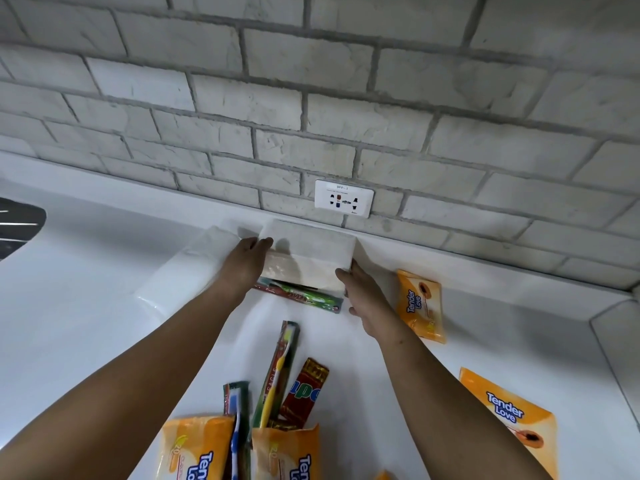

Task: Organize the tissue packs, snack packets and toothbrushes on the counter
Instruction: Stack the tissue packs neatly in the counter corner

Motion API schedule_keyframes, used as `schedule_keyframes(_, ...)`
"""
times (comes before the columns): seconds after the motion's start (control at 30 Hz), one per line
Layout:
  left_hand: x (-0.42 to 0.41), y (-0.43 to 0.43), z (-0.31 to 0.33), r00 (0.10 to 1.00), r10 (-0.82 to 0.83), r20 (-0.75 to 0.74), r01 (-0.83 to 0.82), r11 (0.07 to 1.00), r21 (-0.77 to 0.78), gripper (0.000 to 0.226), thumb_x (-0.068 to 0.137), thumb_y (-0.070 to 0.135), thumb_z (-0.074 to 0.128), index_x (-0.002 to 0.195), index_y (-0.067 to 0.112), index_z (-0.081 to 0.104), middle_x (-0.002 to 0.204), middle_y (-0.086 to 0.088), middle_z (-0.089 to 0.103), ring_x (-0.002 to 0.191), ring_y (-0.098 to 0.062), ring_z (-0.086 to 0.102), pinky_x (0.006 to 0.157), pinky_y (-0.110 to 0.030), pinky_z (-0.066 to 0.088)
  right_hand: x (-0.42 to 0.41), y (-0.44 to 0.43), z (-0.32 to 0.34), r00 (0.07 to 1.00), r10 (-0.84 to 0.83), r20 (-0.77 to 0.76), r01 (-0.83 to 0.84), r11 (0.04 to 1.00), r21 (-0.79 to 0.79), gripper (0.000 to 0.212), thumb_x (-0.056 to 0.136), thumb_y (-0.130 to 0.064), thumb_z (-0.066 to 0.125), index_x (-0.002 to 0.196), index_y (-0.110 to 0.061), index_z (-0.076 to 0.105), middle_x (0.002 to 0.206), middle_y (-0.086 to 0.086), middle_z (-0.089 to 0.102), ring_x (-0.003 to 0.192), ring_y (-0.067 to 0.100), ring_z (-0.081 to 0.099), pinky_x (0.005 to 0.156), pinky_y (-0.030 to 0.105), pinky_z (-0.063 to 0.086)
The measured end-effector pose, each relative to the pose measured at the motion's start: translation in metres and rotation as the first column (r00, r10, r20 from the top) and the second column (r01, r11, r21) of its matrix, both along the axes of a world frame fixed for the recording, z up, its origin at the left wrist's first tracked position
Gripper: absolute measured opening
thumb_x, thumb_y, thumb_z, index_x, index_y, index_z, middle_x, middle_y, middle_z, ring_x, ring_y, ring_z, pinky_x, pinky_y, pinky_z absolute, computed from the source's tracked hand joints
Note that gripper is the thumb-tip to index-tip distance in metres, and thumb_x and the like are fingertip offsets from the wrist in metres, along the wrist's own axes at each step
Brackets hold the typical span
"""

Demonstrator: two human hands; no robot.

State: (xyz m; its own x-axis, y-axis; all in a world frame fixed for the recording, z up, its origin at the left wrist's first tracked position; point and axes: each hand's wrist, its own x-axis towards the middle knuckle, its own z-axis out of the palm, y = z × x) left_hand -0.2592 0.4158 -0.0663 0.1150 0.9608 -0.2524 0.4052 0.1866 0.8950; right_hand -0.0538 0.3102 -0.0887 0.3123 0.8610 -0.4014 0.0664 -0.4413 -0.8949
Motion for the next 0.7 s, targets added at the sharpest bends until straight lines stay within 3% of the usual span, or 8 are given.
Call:
schedule_keyframes(0.1, -0.003, -0.006, 0.002, 0.998, 0.023, 0.052, -0.023, 1.000, 0.000, 0.017, 0.103, 0.036, 0.053, 0.104, 0.024, 0.064, 0.099, 0.007, 0.061, 0.103, -0.024, 0.062, 0.101, -0.047, 0.051, -0.003, -0.004, 0.007, 0.998, -0.059, -0.037, 0.060, 0.998, 0.015, 0.028, 0.107, -0.038, 0.045, 0.134, -0.045, 0.047, 0.112, -0.023, 0.058, 0.104, 0.010, 0.057, 0.091, 0.037, 0.049)
schedule_keyframes(0.17, -0.005, -0.011, 0.005, 0.993, 0.040, 0.107, -0.039, 0.999, -0.010, 0.018, 0.101, 0.039, 0.056, 0.108, 0.024, 0.064, 0.101, 0.006, 0.063, 0.102, -0.022, 0.063, 0.106, -0.050, 0.051, -0.005, -0.008, 0.010, 0.991, -0.119, -0.063, 0.121, 0.992, 0.038, 0.030, 0.106, -0.043, 0.047, 0.136, -0.045, 0.047, 0.109, -0.027, 0.055, 0.110, 0.016, 0.058, 0.101, 0.045, 0.050)
schedule_keyframes(0.27, -0.007, -0.023, 0.013, 0.987, 0.051, 0.150, -0.047, 0.999, -0.026, 0.026, 0.097, 0.044, 0.059, 0.114, 0.025, 0.065, 0.107, 0.003, 0.066, 0.106, -0.023, 0.064, 0.108, -0.051, 0.050, -0.010, -0.013, 0.013, 0.978, -0.185, -0.098, 0.195, 0.975, 0.102, 0.037, 0.104, -0.049, 0.050, 0.140, -0.043, 0.050, 0.123, -0.018, 0.061, 0.111, 0.019, 0.059, 0.095, 0.044, 0.053)
schedule_keyframes(0.37, -0.010, -0.034, 0.022, 0.982, 0.056, 0.179, -0.052, 0.998, -0.027, 0.058, 0.084, 0.054, 0.060, 0.131, 0.020, 0.063, 0.117, 0.001, 0.065, 0.115, -0.026, 0.063, 0.111, -0.051, 0.048, -0.016, -0.019, 0.017, 0.961, -0.260, -0.097, 0.272, 0.950, 0.154, 0.048, 0.099, -0.056, 0.053, 0.144, -0.041, 0.050, 0.143, -0.009, 0.057, 0.121, 0.022, 0.059, 0.090, 0.040, 0.055)
schedule_keyframes(0.43, -0.012, -0.042, 0.028, 0.979, 0.060, 0.193, -0.056, 0.998, -0.025, 0.064, 0.078, 0.056, 0.059, 0.132, 0.021, 0.062, 0.121, -0.001, 0.065, 0.118, -0.028, 0.063, 0.111, -0.051, 0.048, -0.020, -0.022, 0.022, 0.942, -0.321, -0.094, 0.333, 0.927, 0.170, 0.061, 0.095, -0.061, 0.057, 0.151, -0.038, 0.045, 0.151, -0.007, 0.052, 0.125, 0.025, 0.058, 0.086, 0.039, 0.058)
schedule_keyframes(0.5, -0.013, -0.051, 0.034, 0.975, 0.063, 0.215, -0.060, 0.998, -0.021, 0.065, 0.077, 0.057, 0.060, 0.131, 0.020, 0.063, 0.121, -0.002, 0.065, 0.118, -0.030, 0.063, 0.110, -0.052, 0.049, -0.023, -0.026, 0.028, 0.926, -0.366, -0.089, 0.377, 0.903, 0.205, 0.067, 0.093, -0.062, 0.060, 0.152, -0.035, 0.044, 0.153, -0.005, 0.051, 0.125, 0.026, 0.058, 0.083, 0.039, 0.060)
schedule_keyframes(0.6, -0.013, -0.067, 0.045, 0.969, 0.058, 0.239, -0.062, 0.998, 0.008, 0.062, 0.078, 0.055, 0.060, 0.129, 0.019, 0.063, 0.113, -0.001, 0.065, 0.116, -0.030, 0.064, 0.107, -0.052, 0.051, -0.026, -0.035, 0.034, 0.901, -0.418, -0.113, 0.433, 0.865, 0.254, 0.076, 0.086, -0.066, 0.066, 0.151, -0.033, 0.043, 0.152, -0.001, 0.050, 0.126, 0.028, 0.058, 0.096, 0.049, 0.058)
schedule_keyframes(0.7, -0.012, -0.081, 0.052, 0.957, 0.051, 0.286, -0.062, 0.998, 0.030, 0.041, 0.091, 0.046, 0.062, 0.122, 0.018, 0.062, 0.106, 0.001, 0.065, 0.104, -0.025, 0.065, 0.104, -0.052, 0.053, -0.030, -0.045, 0.039, 0.889, -0.435, -0.144, 0.458, 0.840, 0.291, 0.077, 0.078, -0.068, 0.071, 0.142, -0.035, 0.044, 0.139, -0.005, 0.053, 0.124, 0.027, 0.057, 0.101, 0.052, 0.054)
